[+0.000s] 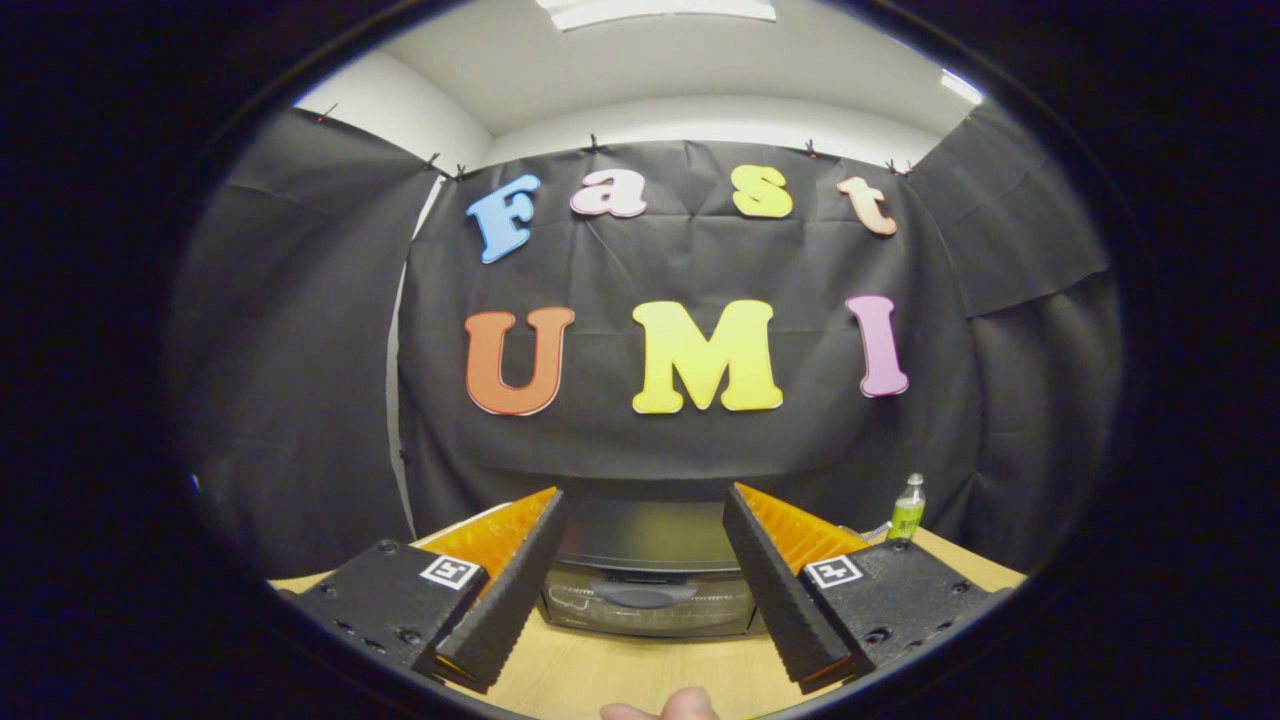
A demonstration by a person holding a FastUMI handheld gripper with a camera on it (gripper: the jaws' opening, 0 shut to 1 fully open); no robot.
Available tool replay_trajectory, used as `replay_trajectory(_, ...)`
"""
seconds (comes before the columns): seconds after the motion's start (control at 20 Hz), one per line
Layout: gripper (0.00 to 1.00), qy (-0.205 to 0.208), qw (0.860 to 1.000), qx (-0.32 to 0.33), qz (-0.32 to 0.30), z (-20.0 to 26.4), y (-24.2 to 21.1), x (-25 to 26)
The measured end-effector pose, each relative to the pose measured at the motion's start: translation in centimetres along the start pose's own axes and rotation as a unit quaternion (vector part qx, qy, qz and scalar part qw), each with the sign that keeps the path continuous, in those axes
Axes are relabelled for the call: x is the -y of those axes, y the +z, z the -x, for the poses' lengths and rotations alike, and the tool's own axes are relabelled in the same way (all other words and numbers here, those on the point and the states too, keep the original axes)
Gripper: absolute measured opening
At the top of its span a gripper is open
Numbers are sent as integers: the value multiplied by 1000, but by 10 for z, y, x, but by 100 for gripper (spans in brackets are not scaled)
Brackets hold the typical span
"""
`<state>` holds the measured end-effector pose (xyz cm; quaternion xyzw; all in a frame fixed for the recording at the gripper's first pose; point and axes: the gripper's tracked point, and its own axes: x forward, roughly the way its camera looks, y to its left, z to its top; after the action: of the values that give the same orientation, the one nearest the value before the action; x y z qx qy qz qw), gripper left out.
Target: Open the toaster oven, put the food inside, and close the toaster oven door.
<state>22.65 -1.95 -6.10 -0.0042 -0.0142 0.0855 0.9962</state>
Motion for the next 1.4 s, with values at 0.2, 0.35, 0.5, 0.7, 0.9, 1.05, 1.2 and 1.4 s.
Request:
replay_trajectory(0.2,100,7,999,-36,-3,-50,-50,-11)
replay_trajectory(0.35,100,-6,998,-69,-3,-79,-89,-6)
replay_trajectory(0.5,100,-27,995,-91,-10,-92,-118,4)
replay_trajectory(0.7,100,-43,994,-103,2,-101,-138,16)
replay_trajectory(0.9,100,-41,993,-114,8,-109,-149,15)
replay_trajectory(1.05,100,-47,991,-122,17,-107,-148,12)
replay_trajectory(1.2,100,-41,991,-129,-10,-101,-154,12)
replay_trajectory(1.4,100,-39,990,-136,-9,-76,-158,10)
